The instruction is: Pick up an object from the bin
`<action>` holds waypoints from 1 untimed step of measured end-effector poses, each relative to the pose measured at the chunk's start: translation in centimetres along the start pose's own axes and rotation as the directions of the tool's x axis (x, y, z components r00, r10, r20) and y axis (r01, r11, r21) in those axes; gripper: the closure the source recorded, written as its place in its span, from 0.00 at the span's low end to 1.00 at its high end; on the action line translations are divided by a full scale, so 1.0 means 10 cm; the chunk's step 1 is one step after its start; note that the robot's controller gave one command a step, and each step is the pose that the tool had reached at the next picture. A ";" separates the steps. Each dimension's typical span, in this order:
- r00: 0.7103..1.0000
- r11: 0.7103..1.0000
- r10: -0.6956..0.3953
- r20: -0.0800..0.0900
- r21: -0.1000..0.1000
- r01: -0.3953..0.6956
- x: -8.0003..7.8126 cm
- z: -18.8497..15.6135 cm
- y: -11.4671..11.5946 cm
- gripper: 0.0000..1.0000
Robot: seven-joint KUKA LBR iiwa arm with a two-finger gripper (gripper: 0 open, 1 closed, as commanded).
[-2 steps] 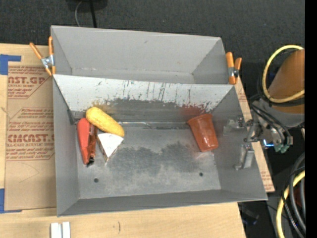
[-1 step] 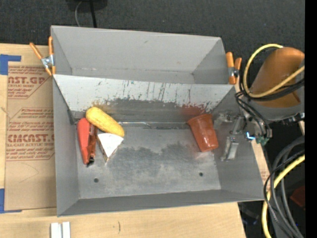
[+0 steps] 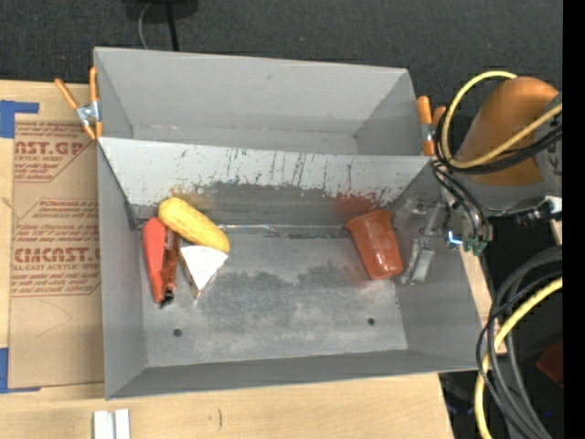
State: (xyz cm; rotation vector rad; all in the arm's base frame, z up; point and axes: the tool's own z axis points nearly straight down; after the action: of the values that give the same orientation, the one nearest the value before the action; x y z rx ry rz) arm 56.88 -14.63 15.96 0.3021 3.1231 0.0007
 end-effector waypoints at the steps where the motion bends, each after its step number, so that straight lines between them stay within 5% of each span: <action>1: 0.993 0.993 0.121 0.004 0.000 -0.121 -0.13 0.28 -0.04 0.00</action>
Offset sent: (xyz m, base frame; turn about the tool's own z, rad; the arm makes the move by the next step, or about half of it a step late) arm 0.0098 0.0111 -0.0896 0.2442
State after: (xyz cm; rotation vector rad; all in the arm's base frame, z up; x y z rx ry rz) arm 58.05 -15.29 13.13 0.4898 3.0954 0.0004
